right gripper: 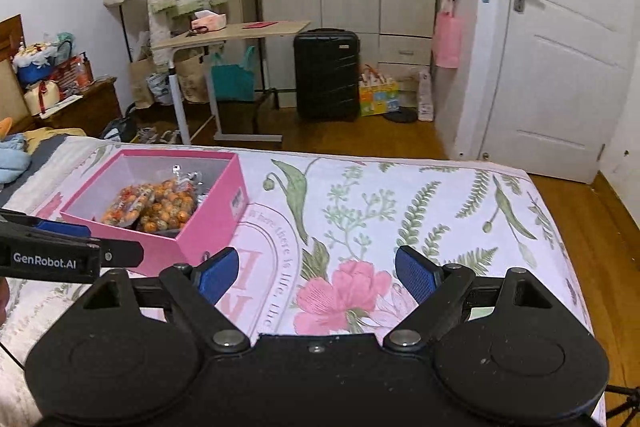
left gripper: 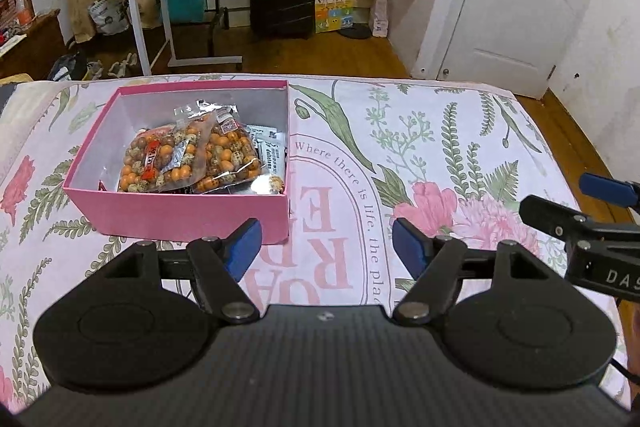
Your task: Organize snacks
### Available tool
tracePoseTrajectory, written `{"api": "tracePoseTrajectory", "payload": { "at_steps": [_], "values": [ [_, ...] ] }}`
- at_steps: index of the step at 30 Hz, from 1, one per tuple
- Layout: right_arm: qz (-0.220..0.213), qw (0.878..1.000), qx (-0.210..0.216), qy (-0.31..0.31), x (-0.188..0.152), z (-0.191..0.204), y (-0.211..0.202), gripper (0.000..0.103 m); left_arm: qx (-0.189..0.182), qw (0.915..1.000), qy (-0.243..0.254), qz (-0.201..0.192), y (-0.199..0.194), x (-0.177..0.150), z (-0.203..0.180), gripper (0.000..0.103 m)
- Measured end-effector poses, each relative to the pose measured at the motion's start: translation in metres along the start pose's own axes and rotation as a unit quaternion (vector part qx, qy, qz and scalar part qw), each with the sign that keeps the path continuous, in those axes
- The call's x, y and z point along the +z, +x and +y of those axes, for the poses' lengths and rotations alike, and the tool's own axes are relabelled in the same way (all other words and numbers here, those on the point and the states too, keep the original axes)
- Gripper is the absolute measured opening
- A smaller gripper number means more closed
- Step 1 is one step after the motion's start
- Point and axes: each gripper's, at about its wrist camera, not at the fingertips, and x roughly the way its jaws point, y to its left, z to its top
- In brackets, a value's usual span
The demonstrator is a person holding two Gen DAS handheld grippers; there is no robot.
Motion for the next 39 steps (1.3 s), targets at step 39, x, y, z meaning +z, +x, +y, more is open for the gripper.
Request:
{"api": "tracePoseTrajectory", "payload": {
  "at_steps": [39],
  "values": [
    [0.02,0.995,-0.095,0.032,-0.036,0.003,0.013,0.097,0.038,0.9984,0.026,-0.031,0.011,-0.027,0.002,0.097]
  ]
}}
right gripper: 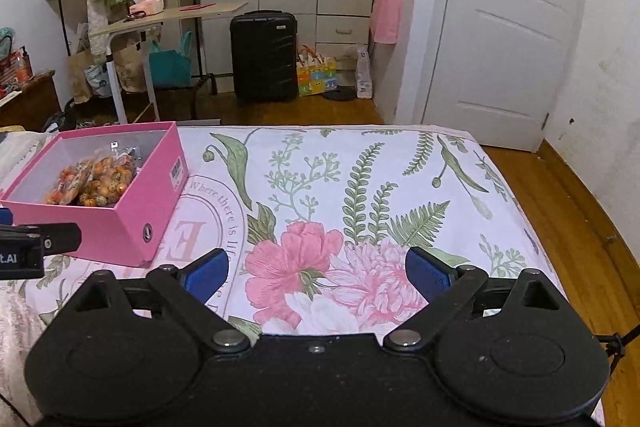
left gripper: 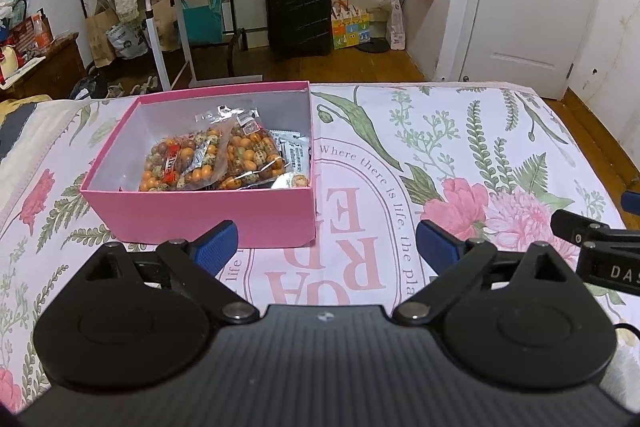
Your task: Organize snacks
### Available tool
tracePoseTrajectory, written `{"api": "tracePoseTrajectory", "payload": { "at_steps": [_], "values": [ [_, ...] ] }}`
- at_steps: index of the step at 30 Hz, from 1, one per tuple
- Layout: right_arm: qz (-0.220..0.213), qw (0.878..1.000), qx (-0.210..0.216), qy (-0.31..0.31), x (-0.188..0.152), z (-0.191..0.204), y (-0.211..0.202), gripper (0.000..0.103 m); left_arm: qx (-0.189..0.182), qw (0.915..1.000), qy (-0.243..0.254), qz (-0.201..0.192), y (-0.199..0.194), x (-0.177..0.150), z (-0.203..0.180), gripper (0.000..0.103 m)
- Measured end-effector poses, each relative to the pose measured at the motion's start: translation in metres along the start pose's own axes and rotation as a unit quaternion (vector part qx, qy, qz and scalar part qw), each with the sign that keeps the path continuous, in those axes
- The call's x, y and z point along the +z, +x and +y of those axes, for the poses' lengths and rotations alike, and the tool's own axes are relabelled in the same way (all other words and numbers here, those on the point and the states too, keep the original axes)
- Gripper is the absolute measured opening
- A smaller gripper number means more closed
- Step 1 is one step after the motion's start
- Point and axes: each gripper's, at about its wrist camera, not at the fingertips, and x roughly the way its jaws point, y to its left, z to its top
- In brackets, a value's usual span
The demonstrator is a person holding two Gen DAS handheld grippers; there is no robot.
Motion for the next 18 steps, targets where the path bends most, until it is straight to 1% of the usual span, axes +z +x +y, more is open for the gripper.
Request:
{"api": "tracePoseTrajectory", "payload": {
  "at_steps": [9,14,18],
  "values": [
    [0.01,1.0,-0.012,0.004,0.0003,0.0,0.0027,0.097,0.005,1.0,0.003,0.003,0.002,-0.0022,-0.001,0.097],
    [0.022,1.0,-0.018,0.008,0.0011,0.001,0.0012,0.097,0.012,0.9998,-0.002,0.016,0.0011,-0.0019,-0.0009,0.097],
    [0.03,0.999,-0.025,0.012,0.0021,0.0012,0.0002,0.097,0.012,0.9998,-0.002,0.017,-0.0012,-0.0015,-0.0008,0.097]
  ]
}}
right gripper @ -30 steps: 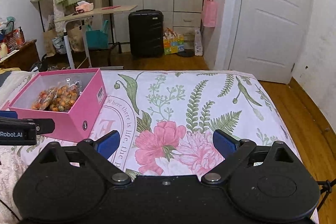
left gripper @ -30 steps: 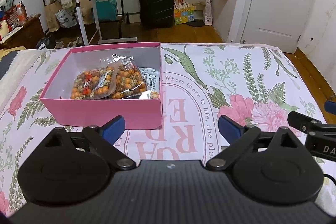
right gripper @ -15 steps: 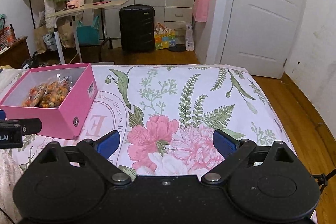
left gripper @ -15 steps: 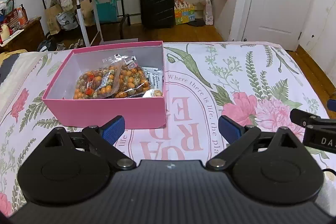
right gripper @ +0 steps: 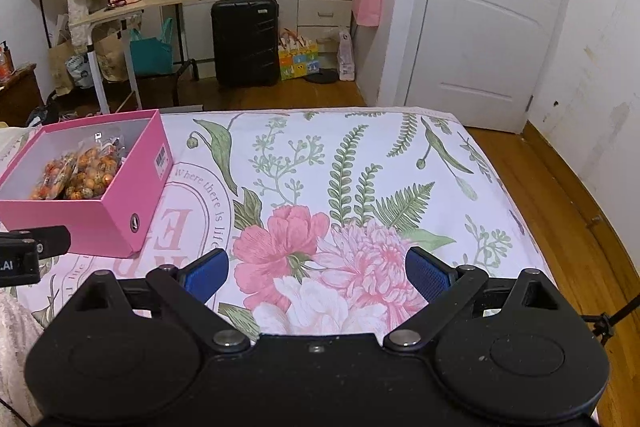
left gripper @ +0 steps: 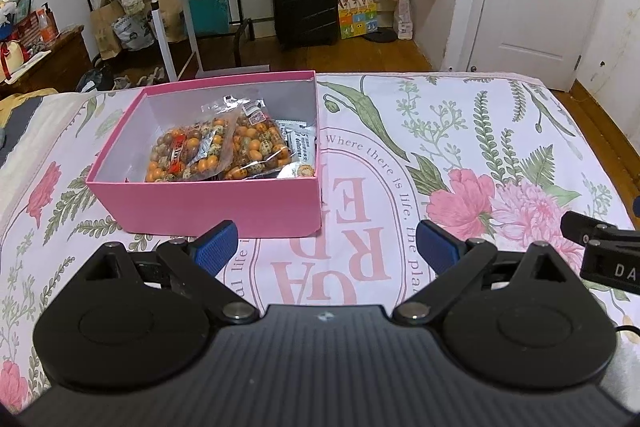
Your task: Organize snacks
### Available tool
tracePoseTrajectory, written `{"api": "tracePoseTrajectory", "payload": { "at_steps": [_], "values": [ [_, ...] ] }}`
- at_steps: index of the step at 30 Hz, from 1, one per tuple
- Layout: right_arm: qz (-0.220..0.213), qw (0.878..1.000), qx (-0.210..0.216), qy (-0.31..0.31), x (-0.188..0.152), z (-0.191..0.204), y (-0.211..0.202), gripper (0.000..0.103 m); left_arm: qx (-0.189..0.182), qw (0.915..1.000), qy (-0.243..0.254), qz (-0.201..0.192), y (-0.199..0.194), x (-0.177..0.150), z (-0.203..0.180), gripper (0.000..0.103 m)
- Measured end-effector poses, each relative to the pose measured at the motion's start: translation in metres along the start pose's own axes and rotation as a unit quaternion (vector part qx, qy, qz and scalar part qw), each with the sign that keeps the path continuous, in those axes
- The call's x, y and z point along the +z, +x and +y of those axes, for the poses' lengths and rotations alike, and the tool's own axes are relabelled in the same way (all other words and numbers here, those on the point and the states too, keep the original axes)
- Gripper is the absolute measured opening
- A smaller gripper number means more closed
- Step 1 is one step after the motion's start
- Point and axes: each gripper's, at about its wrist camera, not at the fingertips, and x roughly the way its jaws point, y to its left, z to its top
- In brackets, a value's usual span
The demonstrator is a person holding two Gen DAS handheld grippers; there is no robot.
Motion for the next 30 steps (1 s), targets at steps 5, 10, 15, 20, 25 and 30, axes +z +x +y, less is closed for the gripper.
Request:
{"api": "tracePoseTrajectory", "payload": {
  "at_steps": [5,10,15,20,25,30],
  "values": [
    [0.005,1.0,-0.008,0.001,-0.0001,0.0,-0.0006,0.097,0.011,0.9999,0.007,0.004,-0.002,0.0001,-0.003,0.097],
    [0.006,1.0,-0.009,0.001,0.0006,-0.0002,-0.0014,0.097,0.003,0.9999,0.002,0.015,0.0004,0.0007,-0.0016,0.097],
    [0.006,1.0,-0.01,0.0,0.0008,0.0,-0.0021,0.097,0.005,0.9999,0.004,0.016,0.001,0.0002,-0.0018,0.097],
    [0.008,1.0,-0.011,-0.001,0.0007,0.0,-0.0021,0.097,-0.004,0.9999,-0.002,0.014,0.0001,-0.0001,-0.0006,0.097],
    [0.01,1.0,-0.012,0.001,0.0009,-0.0016,-0.0006,0.097,0.0,0.9999,-0.004,0.011,-0.0002,0.0,-0.0012,0.097],
    [0.012,1.0,-0.014,0.0,0.0005,-0.0032,0.0014,0.097,-0.002,0.9998,-0.012,0.015,0.0012,-0.0003,0.0007,0.097]
  ]
}}
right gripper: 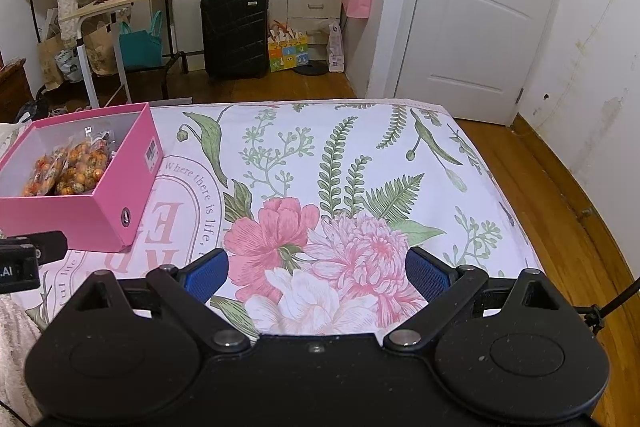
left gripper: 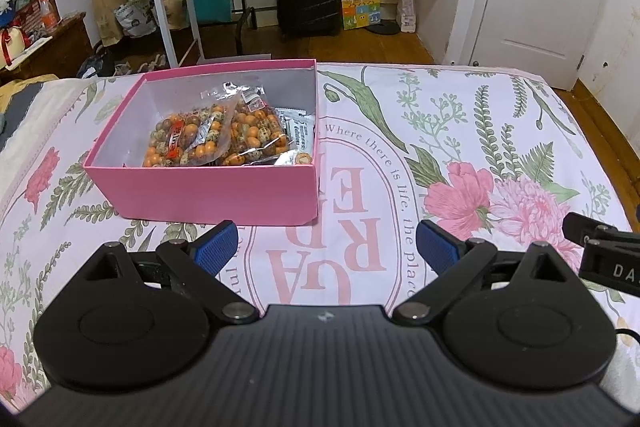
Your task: Organize snacks
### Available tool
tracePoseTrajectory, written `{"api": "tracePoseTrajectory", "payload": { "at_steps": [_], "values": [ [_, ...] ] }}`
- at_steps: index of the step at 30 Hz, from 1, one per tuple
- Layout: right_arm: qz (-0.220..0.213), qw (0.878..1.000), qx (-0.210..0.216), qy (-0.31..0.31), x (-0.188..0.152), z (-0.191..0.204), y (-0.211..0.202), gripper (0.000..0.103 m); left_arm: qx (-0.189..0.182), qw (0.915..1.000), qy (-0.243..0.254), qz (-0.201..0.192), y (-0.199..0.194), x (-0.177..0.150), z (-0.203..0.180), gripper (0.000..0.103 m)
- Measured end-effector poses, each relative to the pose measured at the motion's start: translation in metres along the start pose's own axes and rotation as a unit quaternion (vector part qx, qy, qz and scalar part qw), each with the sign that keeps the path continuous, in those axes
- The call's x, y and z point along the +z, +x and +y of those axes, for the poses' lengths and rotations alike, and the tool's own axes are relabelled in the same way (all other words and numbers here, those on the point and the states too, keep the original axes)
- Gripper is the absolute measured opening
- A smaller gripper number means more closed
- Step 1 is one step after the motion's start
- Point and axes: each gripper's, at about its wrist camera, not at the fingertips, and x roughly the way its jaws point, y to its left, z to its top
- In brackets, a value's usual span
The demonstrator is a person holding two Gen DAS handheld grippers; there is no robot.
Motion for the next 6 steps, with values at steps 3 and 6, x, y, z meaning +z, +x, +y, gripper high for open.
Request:
{"api": "tracePoseTrajectory", "payload": {
  "at_steps": [3,6],
  "values": [
    [0.0,1.0,0.0,0.0,0.0001,-0.0004,0.0001,0.097,0.004,1.0,0.004,-0.001,-0.0005,-0.0005,-0.0007,0.097],
    [0.001,1.0,0.0,-0.001,0.0004,-0.0004,0.0008,0.097,0.002,1.0,0.005,0.001,-0.0004,0.0001,-0.0006,0.097]
  ]
}}
